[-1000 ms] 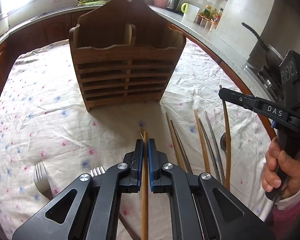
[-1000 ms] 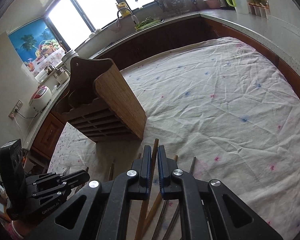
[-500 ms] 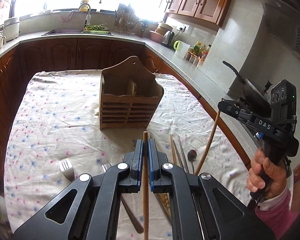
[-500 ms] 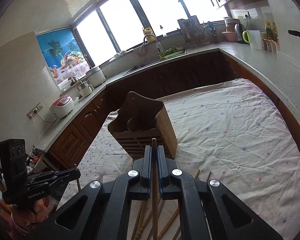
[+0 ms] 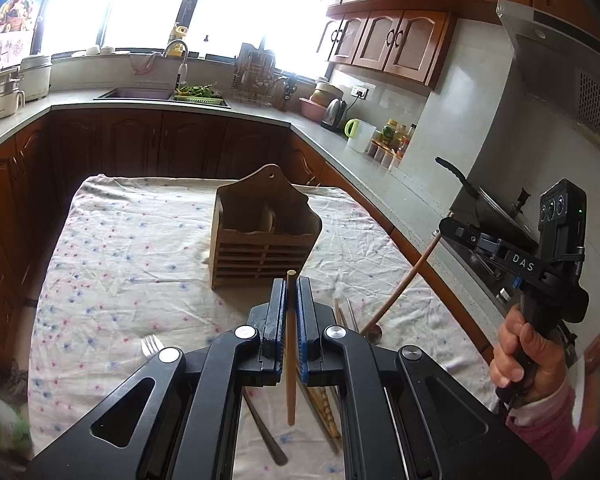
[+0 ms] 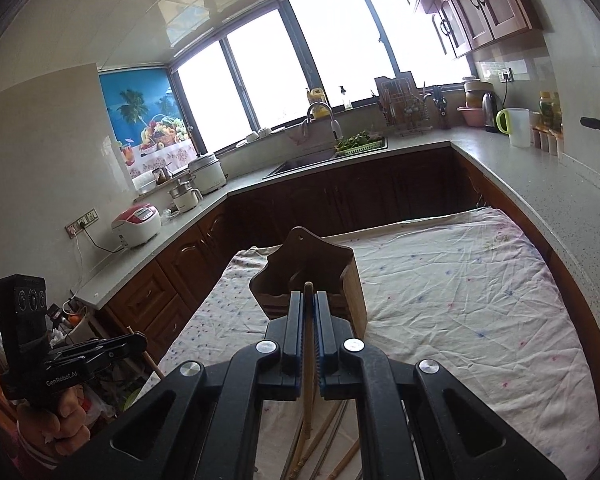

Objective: Organize utensils
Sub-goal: 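Lift the chopstick with the left tool and lower it into the wooden holder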

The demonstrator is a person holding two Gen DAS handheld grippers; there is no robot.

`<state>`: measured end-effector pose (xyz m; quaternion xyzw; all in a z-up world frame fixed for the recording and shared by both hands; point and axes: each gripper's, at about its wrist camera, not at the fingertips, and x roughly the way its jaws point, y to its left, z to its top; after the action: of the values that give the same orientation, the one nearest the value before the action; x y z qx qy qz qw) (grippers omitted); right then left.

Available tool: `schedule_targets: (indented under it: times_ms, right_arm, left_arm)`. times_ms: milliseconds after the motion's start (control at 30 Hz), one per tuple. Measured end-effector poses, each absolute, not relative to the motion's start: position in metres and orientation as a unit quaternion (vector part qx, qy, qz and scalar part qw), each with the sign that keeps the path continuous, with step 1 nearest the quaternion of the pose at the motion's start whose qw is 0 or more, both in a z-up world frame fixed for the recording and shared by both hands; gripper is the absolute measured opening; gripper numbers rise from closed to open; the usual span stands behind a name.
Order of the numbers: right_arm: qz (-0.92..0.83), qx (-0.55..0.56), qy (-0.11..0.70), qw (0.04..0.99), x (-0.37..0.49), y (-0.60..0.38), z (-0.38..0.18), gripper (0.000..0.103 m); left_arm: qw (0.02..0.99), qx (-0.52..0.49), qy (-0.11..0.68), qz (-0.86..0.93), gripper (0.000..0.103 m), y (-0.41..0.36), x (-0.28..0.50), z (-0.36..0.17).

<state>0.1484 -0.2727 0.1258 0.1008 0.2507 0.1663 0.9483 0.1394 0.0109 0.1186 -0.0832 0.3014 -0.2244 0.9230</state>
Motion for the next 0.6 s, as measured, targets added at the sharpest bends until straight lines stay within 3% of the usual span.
schedule_targets:
  times_ms: [600]
  right_arm:
    - [0.166, 0.106, 0.222, 0.955, 0.169, -0.277, 0.150, 0.005]
  left_arm:
    - [0.949, -0.128, 0.215, -0.194, 0.004, 0.040, 0.170, 0.170]
